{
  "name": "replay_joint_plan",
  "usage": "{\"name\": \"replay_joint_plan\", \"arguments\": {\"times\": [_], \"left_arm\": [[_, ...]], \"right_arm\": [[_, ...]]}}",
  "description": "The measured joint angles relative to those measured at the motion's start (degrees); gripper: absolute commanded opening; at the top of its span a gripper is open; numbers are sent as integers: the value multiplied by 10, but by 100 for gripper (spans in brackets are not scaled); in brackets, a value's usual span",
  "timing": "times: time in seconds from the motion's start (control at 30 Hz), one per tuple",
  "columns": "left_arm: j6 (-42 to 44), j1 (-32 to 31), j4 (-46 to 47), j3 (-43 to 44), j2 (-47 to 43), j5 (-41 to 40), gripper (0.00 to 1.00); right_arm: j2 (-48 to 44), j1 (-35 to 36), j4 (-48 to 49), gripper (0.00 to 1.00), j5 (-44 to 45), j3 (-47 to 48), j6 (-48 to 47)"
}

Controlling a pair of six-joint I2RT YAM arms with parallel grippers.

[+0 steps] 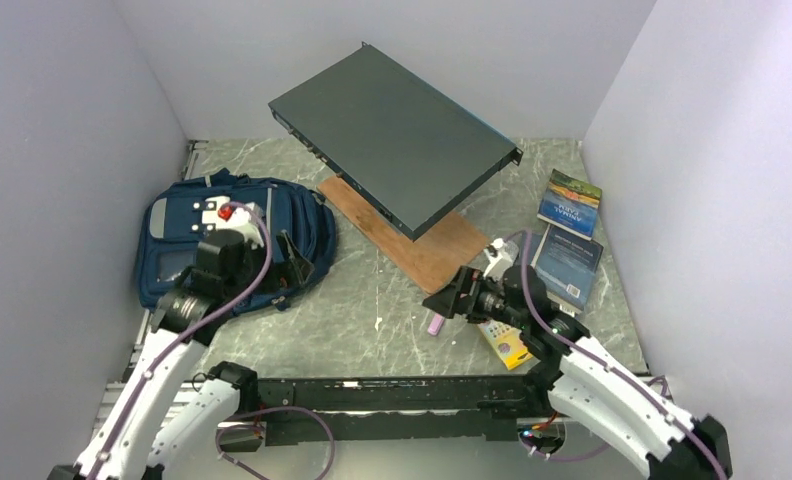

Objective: Pack the student bag
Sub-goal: Unzip the student bag at the center of the board.

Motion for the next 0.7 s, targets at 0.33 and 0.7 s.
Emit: {"name": "replay_joint_plan", "arguments": {"times": [0.33, 0.7], "left_arm": [[31, 139, 62, 106, 272, 36, 99], [151, 88, 56, 315, 649, -147, 90]], "right_arm": [[95, 110, 269, 100, -2, -37, 37], [88, 110, 287, 100, 15, -47, 33]]}}
